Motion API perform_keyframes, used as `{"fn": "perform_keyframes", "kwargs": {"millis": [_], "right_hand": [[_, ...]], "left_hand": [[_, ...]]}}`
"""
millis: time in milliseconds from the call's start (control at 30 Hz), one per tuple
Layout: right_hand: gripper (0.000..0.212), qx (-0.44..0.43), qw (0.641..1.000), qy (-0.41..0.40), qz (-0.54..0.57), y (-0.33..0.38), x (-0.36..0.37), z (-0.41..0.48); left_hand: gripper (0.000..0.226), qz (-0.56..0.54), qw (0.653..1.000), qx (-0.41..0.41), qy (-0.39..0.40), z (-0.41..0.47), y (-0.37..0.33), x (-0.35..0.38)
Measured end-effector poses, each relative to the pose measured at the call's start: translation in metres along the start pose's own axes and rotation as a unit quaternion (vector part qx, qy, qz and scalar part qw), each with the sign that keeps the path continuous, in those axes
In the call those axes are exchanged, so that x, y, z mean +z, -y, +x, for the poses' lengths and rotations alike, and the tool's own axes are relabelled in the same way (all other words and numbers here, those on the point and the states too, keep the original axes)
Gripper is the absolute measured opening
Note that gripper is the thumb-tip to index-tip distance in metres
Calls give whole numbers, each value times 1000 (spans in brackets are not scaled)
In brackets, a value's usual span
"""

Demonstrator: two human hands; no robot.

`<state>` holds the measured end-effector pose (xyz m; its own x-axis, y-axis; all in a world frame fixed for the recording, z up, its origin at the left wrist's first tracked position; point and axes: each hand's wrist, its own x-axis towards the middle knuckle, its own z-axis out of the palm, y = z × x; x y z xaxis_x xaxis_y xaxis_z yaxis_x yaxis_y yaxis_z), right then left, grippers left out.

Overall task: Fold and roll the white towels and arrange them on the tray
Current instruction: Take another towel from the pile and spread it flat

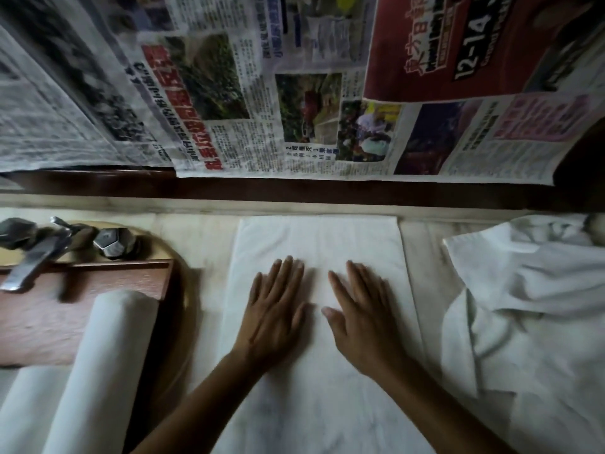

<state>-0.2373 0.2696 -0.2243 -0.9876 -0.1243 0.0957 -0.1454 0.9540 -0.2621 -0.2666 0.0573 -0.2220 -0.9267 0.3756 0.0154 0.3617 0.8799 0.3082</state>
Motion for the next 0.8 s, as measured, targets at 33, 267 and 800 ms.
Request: {"fn": "perform_keyframes", "kwargs": {"millis": [33, 267, 800], "right_hand": [[62, -7, 1000, 6, -14, -5, 3, -9], [72, 106, 994, 15, -8, -62, -24, -28], [63, 67, 995, -74, -4, -15, -35, -121]], "left_hand": [[65, 7, 1000, -10, 9, -6, 8, 2], [68, 21, 997, -70, -14, -39, 47, -28], [66, -5, 998, -41, -41, -134, -10, -15]]}}
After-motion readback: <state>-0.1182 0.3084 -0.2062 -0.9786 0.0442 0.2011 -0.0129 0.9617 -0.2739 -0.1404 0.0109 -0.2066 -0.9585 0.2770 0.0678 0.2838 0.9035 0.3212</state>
